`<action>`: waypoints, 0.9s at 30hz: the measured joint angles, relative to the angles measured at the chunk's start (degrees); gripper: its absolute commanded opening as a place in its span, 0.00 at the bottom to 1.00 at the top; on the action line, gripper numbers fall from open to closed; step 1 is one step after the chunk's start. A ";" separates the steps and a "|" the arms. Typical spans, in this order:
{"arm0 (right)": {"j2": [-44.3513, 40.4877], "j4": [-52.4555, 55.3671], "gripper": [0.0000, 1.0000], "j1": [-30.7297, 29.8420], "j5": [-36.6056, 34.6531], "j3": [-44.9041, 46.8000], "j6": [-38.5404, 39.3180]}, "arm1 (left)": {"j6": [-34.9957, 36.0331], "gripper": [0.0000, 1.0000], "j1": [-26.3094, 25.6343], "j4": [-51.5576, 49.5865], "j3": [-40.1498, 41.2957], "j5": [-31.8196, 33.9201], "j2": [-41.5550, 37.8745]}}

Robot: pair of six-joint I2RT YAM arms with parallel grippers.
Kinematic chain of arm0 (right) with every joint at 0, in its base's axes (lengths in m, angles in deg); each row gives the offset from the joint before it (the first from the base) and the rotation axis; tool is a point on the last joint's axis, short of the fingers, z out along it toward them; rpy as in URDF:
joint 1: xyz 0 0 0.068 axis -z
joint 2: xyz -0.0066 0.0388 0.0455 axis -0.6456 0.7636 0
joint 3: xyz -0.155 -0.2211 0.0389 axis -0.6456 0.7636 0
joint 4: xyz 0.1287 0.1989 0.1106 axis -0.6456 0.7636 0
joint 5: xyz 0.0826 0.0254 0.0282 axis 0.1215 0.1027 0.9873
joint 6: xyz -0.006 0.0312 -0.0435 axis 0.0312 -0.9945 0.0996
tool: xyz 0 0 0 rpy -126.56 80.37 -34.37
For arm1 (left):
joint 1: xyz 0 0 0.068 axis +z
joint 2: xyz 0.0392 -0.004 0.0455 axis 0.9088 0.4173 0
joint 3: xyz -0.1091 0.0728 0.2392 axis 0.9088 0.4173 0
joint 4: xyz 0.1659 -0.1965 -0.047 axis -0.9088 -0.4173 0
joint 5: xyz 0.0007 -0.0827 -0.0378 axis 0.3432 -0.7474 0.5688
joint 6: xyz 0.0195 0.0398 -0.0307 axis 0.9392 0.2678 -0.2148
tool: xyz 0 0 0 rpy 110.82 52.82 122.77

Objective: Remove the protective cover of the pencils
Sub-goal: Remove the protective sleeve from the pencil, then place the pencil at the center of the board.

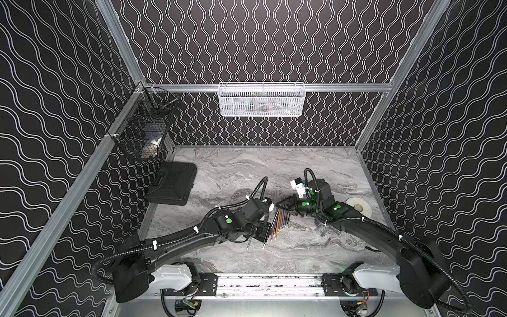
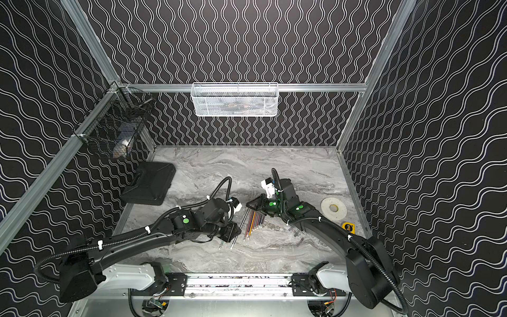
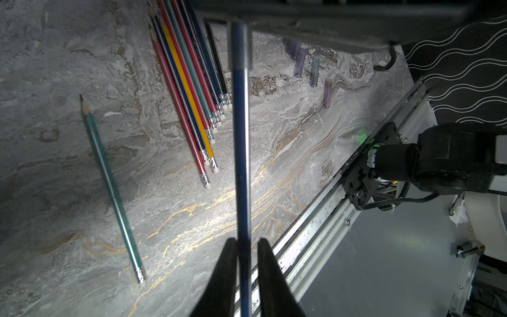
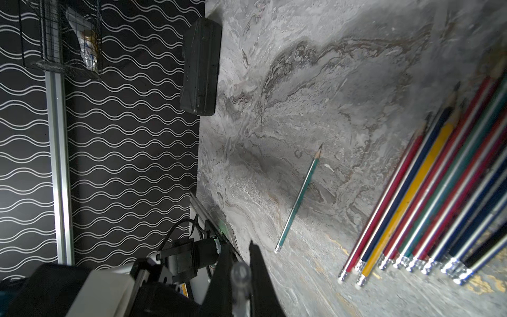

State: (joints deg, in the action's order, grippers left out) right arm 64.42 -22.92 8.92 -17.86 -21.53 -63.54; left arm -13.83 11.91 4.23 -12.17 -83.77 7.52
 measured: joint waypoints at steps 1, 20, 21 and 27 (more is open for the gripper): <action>-0.24 -0.07 0.00 0.00 0.00 0.00 -0.02 | 0.00 0.20 0.00 0.04 0.00 0.00 0.04; -1.07 0.17 0.00 0.00 -1.03 -0.22 -0.66 | 0.15 0.00 0.00 1.53 1.16 -0.72 0.81; -1.09 0.57 0.00 0.00 -1.36 -0.28 -0.63 | 0.11 0.00 0.00 1.95 1.57 -0.83 0.81; -1.38 8.68 0.00 5.46 -4.13 -4.22 1.31 | -0.61 0.00 0.04 8.94 5.66 -1.90 -0.92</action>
State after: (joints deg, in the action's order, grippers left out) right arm 63.04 -14.24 14.39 -21.99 -25.75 -62.23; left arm -14.45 11.95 13.17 -6.51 -85.67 6.60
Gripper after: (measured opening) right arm 0.088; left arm 0.099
